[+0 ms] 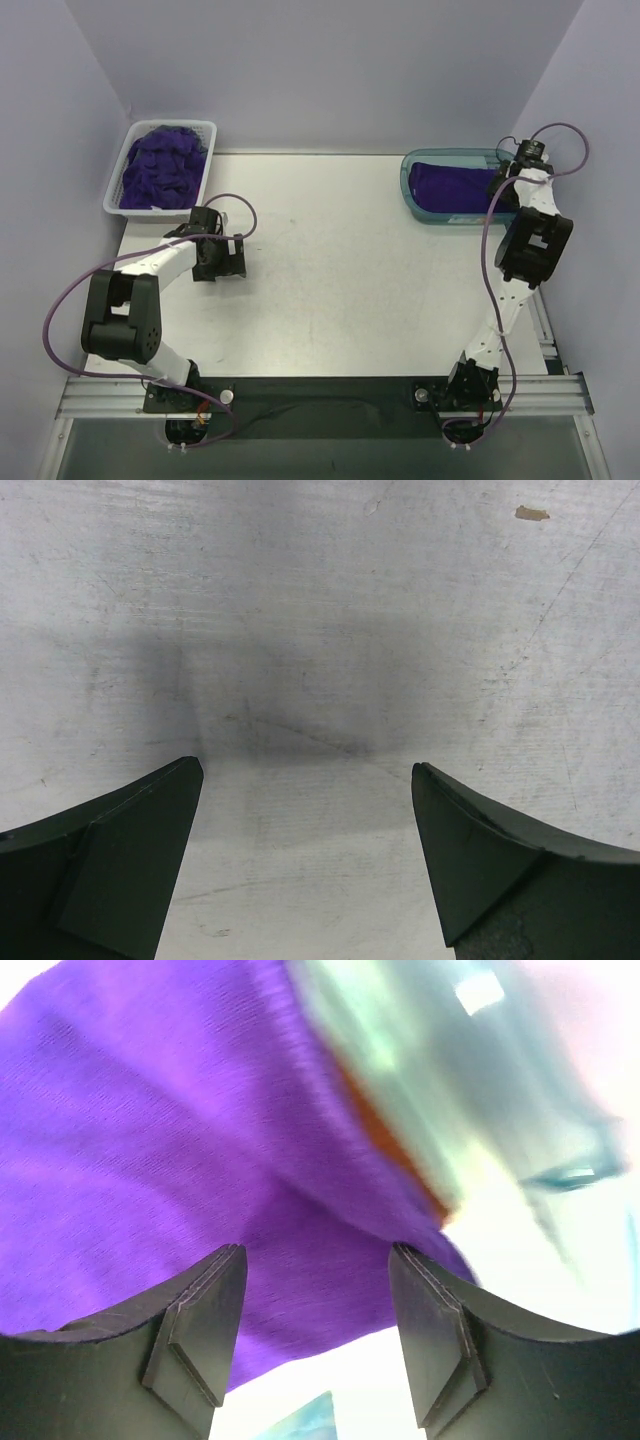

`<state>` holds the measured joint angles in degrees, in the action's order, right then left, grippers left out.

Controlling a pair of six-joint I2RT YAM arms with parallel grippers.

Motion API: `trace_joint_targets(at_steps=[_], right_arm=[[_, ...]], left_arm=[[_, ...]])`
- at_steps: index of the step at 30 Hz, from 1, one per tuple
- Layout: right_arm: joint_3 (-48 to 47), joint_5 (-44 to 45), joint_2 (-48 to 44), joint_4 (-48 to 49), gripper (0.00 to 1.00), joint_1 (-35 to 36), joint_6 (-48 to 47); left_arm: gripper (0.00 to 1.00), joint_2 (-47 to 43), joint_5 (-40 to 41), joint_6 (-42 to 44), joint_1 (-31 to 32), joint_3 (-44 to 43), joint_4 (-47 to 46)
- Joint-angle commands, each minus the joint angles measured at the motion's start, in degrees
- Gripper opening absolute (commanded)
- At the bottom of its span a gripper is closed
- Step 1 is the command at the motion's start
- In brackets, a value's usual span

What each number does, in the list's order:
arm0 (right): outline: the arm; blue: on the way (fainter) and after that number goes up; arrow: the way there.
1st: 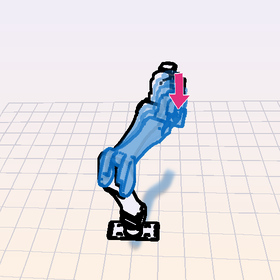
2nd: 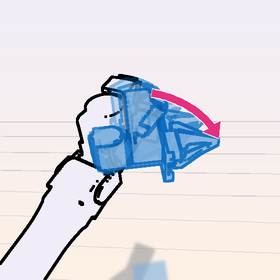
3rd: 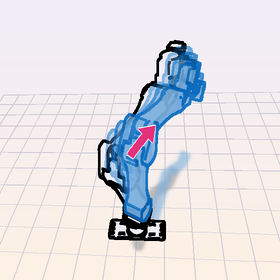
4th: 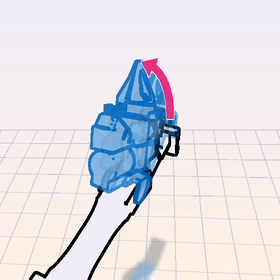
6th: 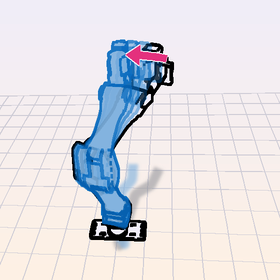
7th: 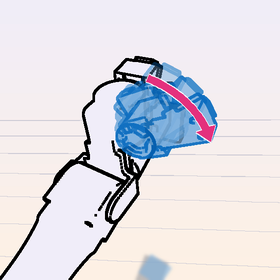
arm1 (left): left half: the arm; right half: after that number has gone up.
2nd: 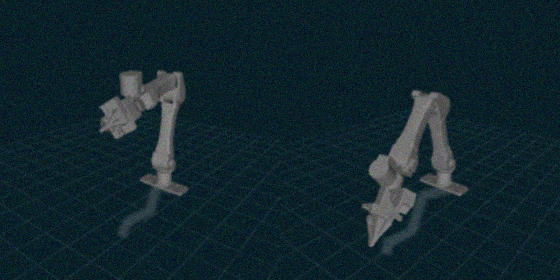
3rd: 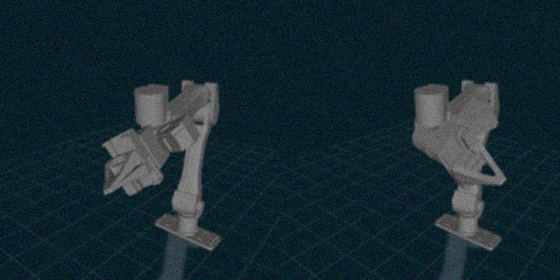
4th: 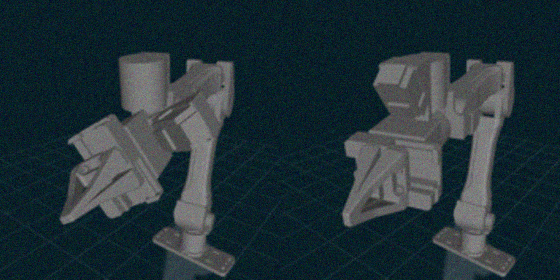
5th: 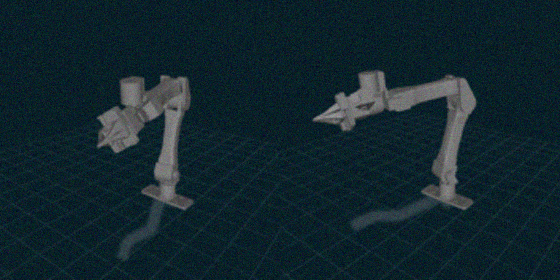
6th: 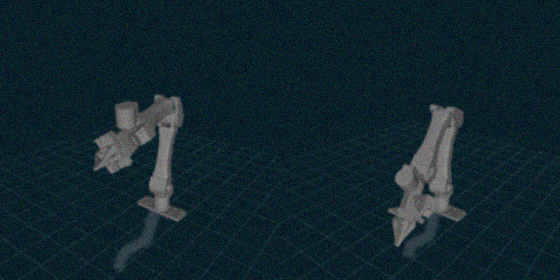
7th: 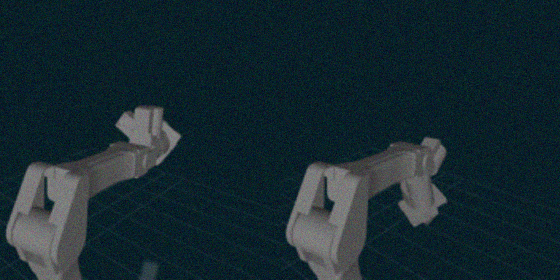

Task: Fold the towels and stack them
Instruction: Neatly place the folded towel into the bin

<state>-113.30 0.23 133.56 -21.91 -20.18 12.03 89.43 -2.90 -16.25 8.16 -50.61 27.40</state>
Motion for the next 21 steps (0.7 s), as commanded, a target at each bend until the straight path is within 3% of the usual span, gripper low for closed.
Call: trace_joint_targets(at_steps=[1, 5, 8, 12, 16, 21], right_arm=[[-3.3, 7.2, -2.7, -1.2, 0.59, -0.8, -1.0], [-3.6, 10.4, -3.5, 1.1, 0.60, -0.9, -1.4], [-2.5, 7.6, -4.8, 4.7, 0.59, -0.9, -2.4], [-0.2, -6.5, -6.6, 10.2, 0.56, -0.9, -2.9], [-3.7, -18.6, -3.5, 11.3, 0.54, -1.0, -1.8], [-8.1, -21.6, 1.2, 11.2, 0.54, -0.9, -0.1]], left_arm=[[0.98, 0.7, -0.4, 0.8, -0.2, -2.1, 0.1], [0.97, 0.9, -0.4, 0.8, -0.3, -2.1, 0.2], [0.98, 0.8, -0.2, 1.0, -0.3, -2.1, 0.2], [0.98, 1.0, -0.2, 1.0, -0.3, -2.3, 0.3], [0.97, 1.2, -0.1, 1.0, -0.3, -2.3, 0.4], [0.98, 1.4, 0.0, 1.1, -0.3, -2.3, 0.4]])
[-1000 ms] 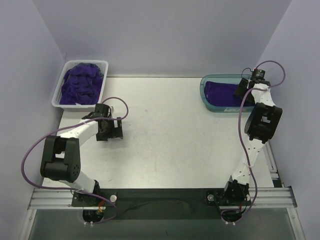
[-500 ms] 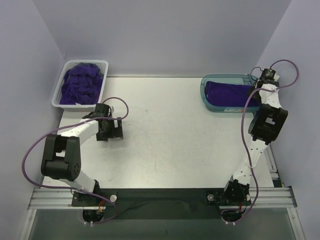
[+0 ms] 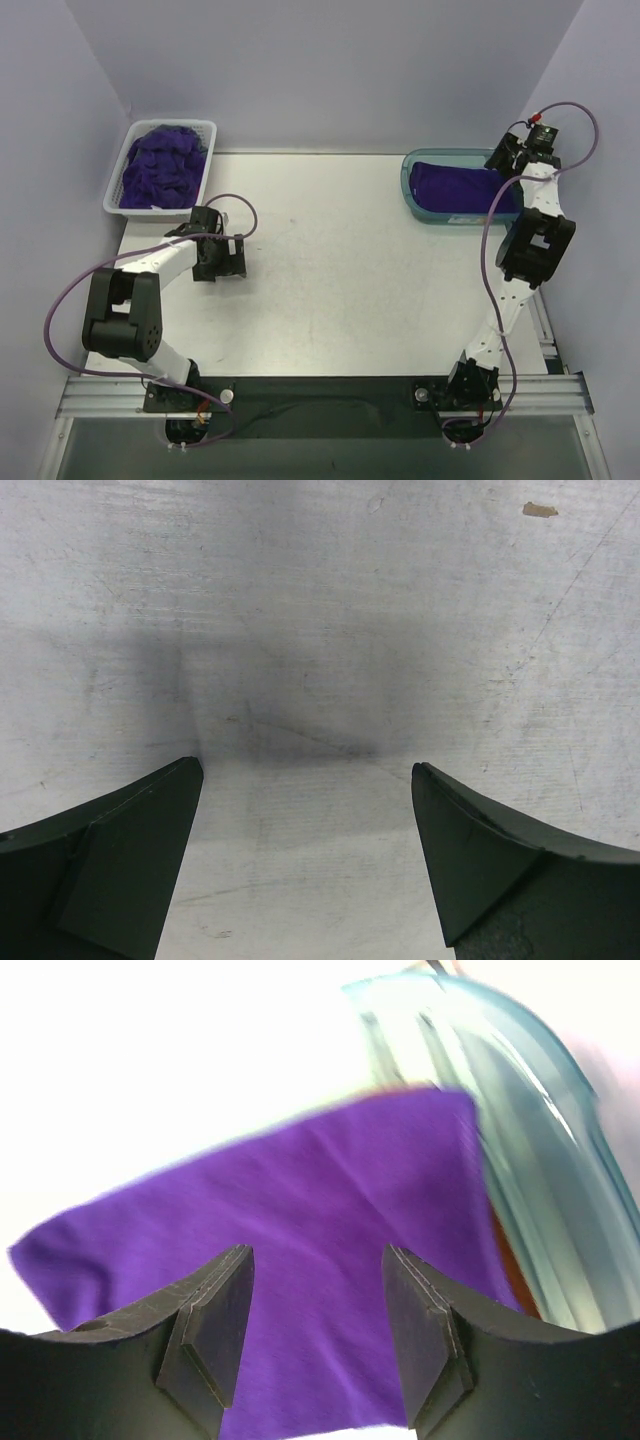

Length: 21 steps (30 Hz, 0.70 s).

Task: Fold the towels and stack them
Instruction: Neatly place the folded towel into the bin

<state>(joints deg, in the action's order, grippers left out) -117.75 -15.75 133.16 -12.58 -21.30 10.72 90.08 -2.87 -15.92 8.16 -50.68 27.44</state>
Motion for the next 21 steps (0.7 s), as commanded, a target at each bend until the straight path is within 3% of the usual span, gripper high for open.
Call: trace_joint_targets(at_steps=[1, 12, 21], right_arm=[[-4.1, -5.9, 2.1, 1.6, 0.54, 0.1, 1.3], [-8.6, -2.1, 6.5, -3.7, 0.55, 0.1, 0.2], [-7.8, 13.3, 6.3, -4.8, 0.59, 0.5, -2.8]], left_arm=[[0.97, 0.7, 0.1, 0.8, -0.3, -2.2, 0.3], [0.97, 1.9, -0.4, 1.0, -0.2, -2.4, 0.4], [0.97, 2.3, -0.3, 1.0, -0.2, -2.5, 0.5]])
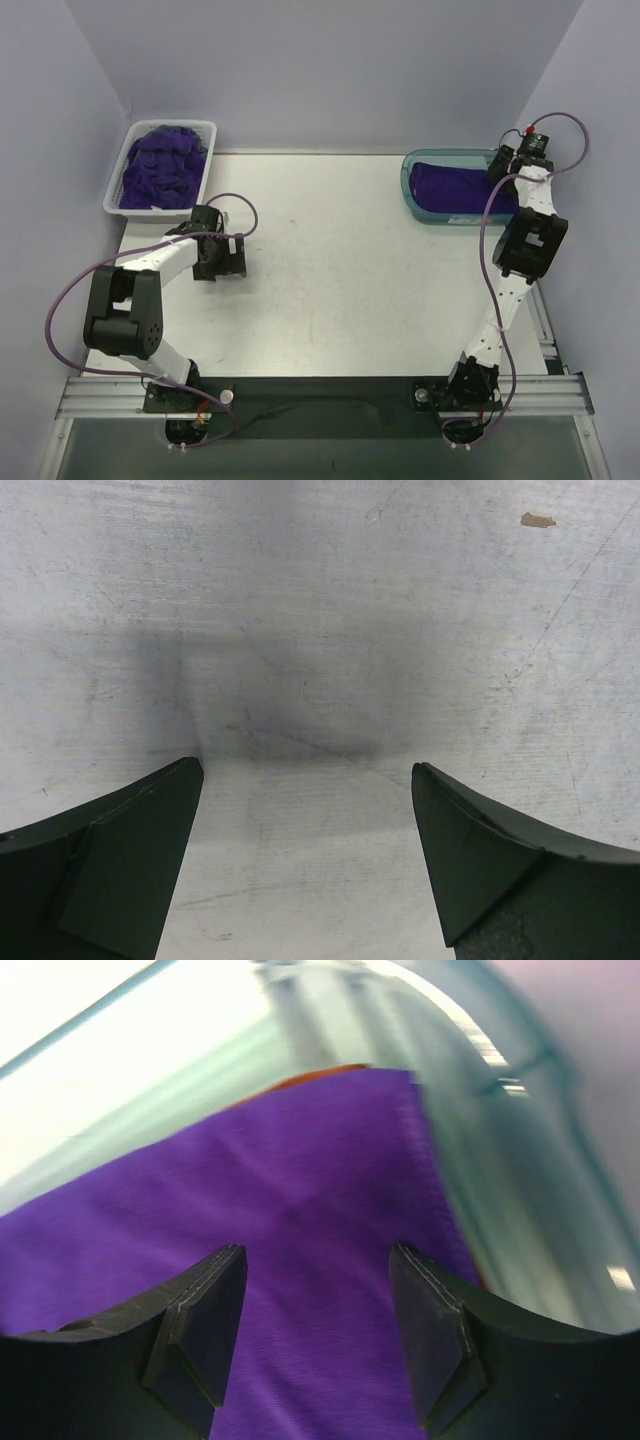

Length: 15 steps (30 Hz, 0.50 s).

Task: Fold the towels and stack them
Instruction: Neatly place the folded towel into the bin

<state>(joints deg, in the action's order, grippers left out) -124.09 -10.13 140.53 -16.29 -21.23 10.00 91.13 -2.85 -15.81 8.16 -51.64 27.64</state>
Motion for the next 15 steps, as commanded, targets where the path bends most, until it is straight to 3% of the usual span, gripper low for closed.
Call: trace_joint_targets(at_steps=[1, 8, 15], right_arm=[[-1.5, 9.8, -1.0, -0.7, 0.61, 0.5, -3.4], [0.2, 15.9, -3.5, 3.5, 0.63, 2.2, -7.0], [11.6, 15.4, -13.1, 12.7, 0.63, 6.7, -9.1]], left_arm=[[0.97, 1.2, -0.3, 0.9, -0.2, -1.5, 0.4], [0.97, 1.3, -0.3, 0.9, -0.2, -1.5, 0.3], [0.97, -0.1, -0.4, 1.0, -0.1, -1.6, 0.5]])
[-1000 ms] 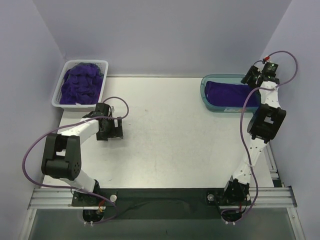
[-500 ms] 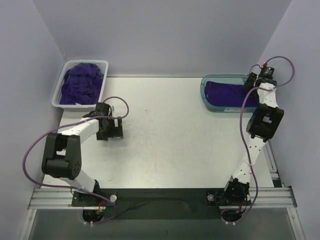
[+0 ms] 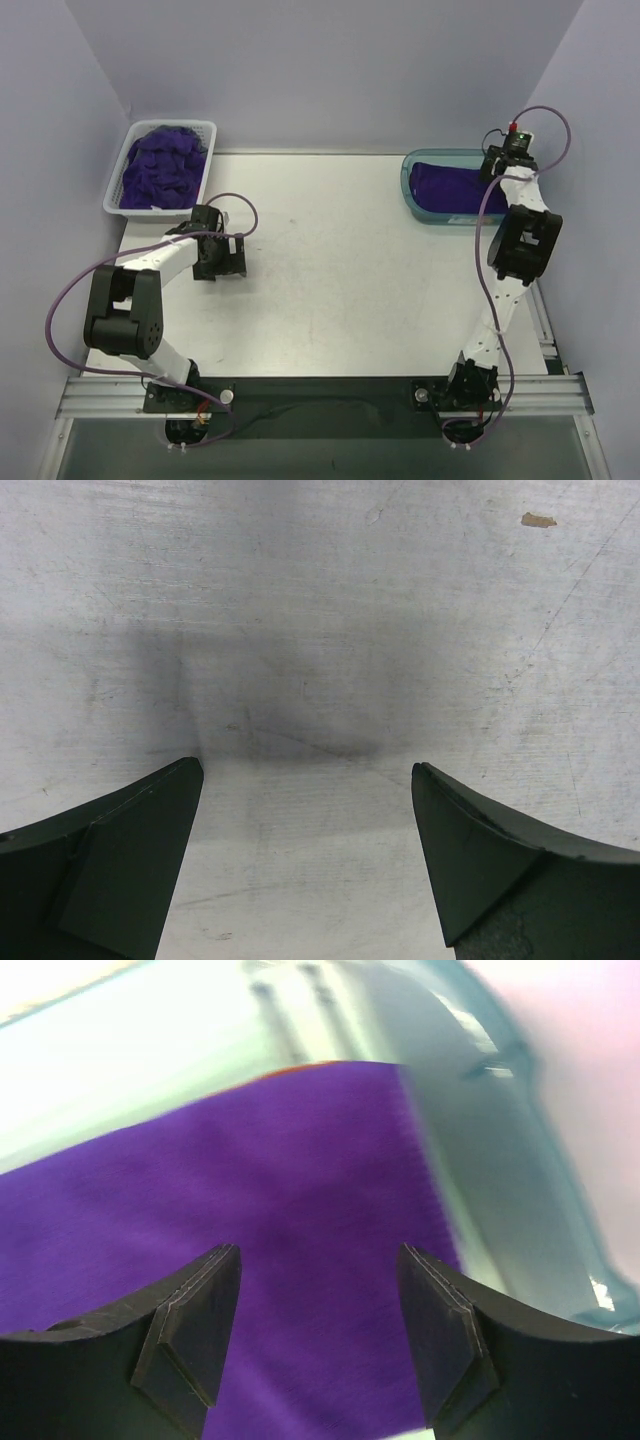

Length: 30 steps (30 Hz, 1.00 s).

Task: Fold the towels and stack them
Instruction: Neatly place the folded towel into the bin

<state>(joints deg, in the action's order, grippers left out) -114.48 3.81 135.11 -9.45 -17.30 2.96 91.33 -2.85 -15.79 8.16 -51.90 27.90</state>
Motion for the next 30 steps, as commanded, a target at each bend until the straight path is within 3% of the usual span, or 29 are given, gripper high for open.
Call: trace_joint_targets(at_steps=[1, 13, 23, 30], right_arm=[[2.6, 1.0, -8.9, 6.0, 0.63, 4.1, -2.4], [7.8, -5.1, -8.8, 2.3, 0.60, 13.2, -2.4], [7.3, -5.3, -6.1, -4.6, 0.60, 19.0, -12.3], [7.8, -10.0, -4.4, -7.2, 0.59, 20.8, -11.8]], left_arm=[[0.97, -0.4, -0.4, 0.9, -0.1, -1.3, 0.2], [0.98, -3.0, -1.5, 0.5, -0.1, -1.0, 0.2], [0.98, -3.7, -2.0, 0.4, -0.1, -1.0, 0.1], [0.97, -4.2, -2.2, 0.4, -0.1, -0.9, 0.2]])
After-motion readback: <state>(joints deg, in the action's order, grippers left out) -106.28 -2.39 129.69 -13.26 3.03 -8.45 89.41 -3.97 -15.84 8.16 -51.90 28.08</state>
